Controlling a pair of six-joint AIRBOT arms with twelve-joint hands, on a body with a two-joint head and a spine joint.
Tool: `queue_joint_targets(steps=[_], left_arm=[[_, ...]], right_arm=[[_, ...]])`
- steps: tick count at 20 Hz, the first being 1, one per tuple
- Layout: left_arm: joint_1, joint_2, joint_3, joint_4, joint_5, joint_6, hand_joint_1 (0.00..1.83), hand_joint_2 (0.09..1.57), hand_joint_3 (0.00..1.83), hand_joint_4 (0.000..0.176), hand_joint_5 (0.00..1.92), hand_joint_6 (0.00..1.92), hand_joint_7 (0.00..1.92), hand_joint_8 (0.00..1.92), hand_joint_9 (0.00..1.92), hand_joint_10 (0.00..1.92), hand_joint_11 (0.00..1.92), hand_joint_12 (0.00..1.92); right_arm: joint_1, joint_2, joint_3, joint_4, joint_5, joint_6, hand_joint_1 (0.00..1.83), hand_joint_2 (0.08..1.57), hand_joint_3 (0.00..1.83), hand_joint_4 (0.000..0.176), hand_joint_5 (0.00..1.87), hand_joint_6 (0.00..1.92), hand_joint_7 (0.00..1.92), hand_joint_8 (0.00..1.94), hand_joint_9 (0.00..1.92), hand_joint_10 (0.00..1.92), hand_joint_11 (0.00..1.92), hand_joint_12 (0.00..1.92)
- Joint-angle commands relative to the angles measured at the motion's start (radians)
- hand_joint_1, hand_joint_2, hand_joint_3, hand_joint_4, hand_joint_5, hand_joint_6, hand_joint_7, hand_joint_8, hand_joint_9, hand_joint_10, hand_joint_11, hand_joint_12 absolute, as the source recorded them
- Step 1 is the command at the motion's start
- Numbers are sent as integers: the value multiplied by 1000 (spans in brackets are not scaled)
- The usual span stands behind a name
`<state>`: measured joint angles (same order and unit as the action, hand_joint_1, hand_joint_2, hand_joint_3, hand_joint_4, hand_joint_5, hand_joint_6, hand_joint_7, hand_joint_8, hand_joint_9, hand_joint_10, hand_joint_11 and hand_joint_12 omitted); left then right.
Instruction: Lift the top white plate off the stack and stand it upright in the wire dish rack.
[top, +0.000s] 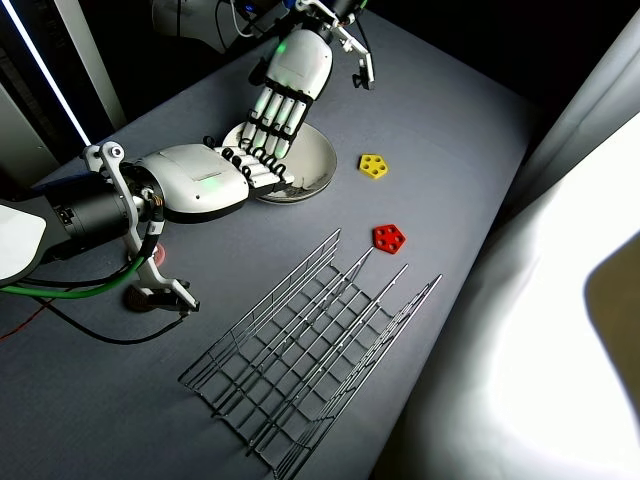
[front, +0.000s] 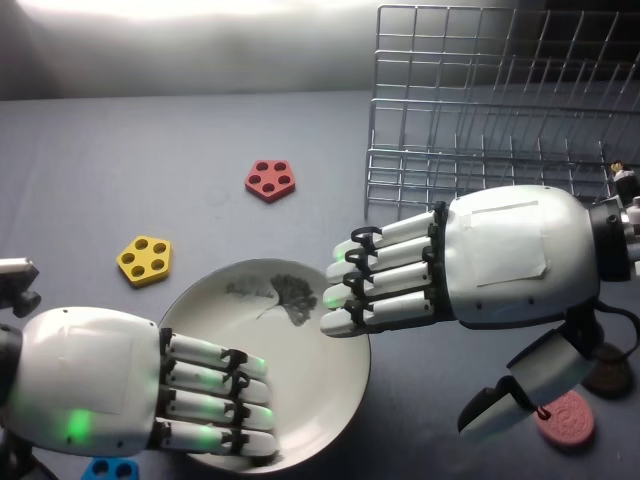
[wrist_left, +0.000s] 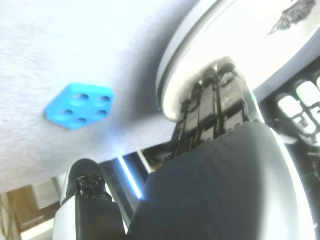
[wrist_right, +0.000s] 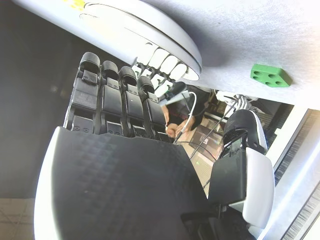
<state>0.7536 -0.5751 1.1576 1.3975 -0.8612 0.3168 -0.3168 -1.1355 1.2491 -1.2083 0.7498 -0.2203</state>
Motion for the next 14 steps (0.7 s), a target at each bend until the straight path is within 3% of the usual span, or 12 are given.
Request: queue_joint_targets(steps=[1, 6, 14], left_arm=[[-14, -12, -20, -2, -62, 3, 138, 965, 0, 0, 7, 1, 11, 2, 27, 3, 46, 6], [-23, -9, -1, -13, -76, 7, 153, 961, 0, 0, 5, 2, 11, 4, 27, 3, 48, 7], [-78, 26, 66, -26, -168, -67, 151, 959, 0, 0, 9, 2, 19, 4, 39, 5, 65, 14]], right_arm=[[10, 13, -3, 68, 68, -1, 168, 1013, 2, 0, 85, 0, 83, 0, 77, 0, 97, 4], [31, 48, 1, 130, 101, -20, 180, 1011, 1, 0, 74, 0, 75, 0, 79, 0, 99, 4], [34, 55, 0, 132, 110, -20, 185, 1006, 0, 0, 72, 2, 78, 4, 70, 2, 89, 0]])
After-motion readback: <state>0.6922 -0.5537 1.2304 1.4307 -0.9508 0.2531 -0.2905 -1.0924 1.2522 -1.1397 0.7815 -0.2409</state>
